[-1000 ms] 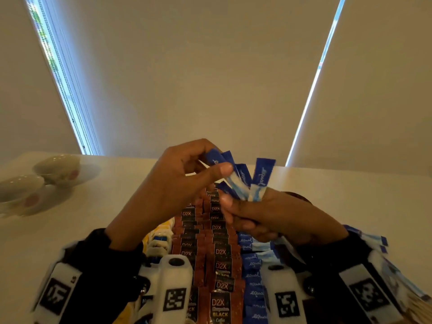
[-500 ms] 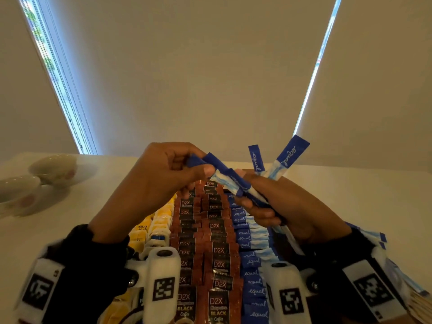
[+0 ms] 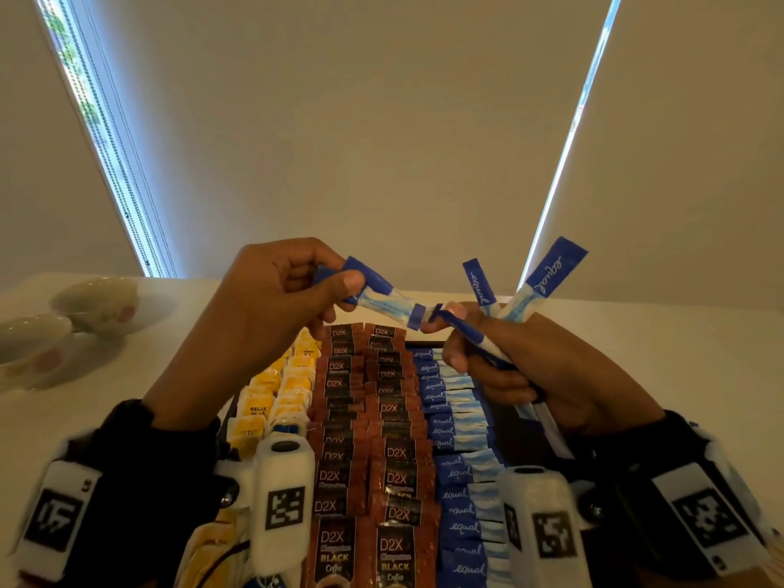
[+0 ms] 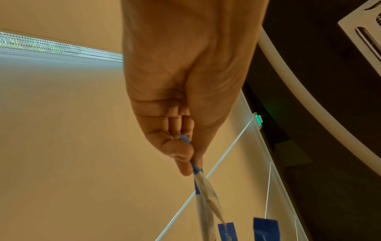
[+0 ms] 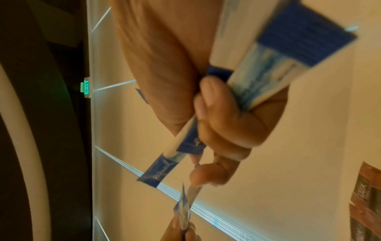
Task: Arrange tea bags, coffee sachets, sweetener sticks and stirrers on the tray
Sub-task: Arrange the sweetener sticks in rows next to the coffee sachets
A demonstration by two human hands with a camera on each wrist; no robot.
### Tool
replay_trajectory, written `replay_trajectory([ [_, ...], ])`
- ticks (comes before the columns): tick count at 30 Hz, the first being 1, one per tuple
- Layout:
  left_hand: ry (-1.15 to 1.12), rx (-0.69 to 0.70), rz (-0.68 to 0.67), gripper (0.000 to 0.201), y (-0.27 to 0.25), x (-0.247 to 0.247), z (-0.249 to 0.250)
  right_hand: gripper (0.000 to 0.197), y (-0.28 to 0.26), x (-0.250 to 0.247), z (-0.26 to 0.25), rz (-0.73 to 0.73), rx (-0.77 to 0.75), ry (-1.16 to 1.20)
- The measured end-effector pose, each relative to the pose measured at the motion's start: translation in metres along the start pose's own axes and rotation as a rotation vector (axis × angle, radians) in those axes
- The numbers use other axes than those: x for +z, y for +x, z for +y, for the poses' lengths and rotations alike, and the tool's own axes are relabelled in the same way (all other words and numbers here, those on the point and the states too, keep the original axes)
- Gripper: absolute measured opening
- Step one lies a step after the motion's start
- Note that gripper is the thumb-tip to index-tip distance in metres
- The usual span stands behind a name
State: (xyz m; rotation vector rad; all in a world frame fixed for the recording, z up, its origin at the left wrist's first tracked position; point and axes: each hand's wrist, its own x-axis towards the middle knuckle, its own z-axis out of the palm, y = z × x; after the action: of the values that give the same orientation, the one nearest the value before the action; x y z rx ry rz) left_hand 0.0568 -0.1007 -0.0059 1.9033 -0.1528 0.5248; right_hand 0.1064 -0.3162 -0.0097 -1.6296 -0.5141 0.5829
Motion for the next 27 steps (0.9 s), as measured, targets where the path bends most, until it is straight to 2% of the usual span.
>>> replay_trajectory([
  [4, -0.011, 0.004, 0.002, 0.018, -0.001, 0.005, 0.001, 0.019, 0.001, 0.006, 0.002, 0.103, -0.033, -0.009],
  [7, -0.020, 0.015, -0.011, 0.027, -0.002, 0.009, 0.001, 0.018, 0.002, 0.012, 0.003, 0.176, -0.051, -0.042],
  [13, 0.005, 0.031, -0.013, 0.023, -0.002, 0.011, 0.002, 0.017, -0.001, 0.013, -0.002, 0.161, -0.058, -0.029],
  [21, 0.004, 0.112, -0.008, 0.010, -0.003, 0.008, 0.003, 0.029, 0.000, 0.013, -0.001, 0.159, -0.088, 0.012],
  [27, 0.116, 0.219, -0.013, 0.010, -0.003, 0.005, 0.005, 0.042, 0.002, 0.004, -0.002, 0.077, 0.055, 0.082],
])
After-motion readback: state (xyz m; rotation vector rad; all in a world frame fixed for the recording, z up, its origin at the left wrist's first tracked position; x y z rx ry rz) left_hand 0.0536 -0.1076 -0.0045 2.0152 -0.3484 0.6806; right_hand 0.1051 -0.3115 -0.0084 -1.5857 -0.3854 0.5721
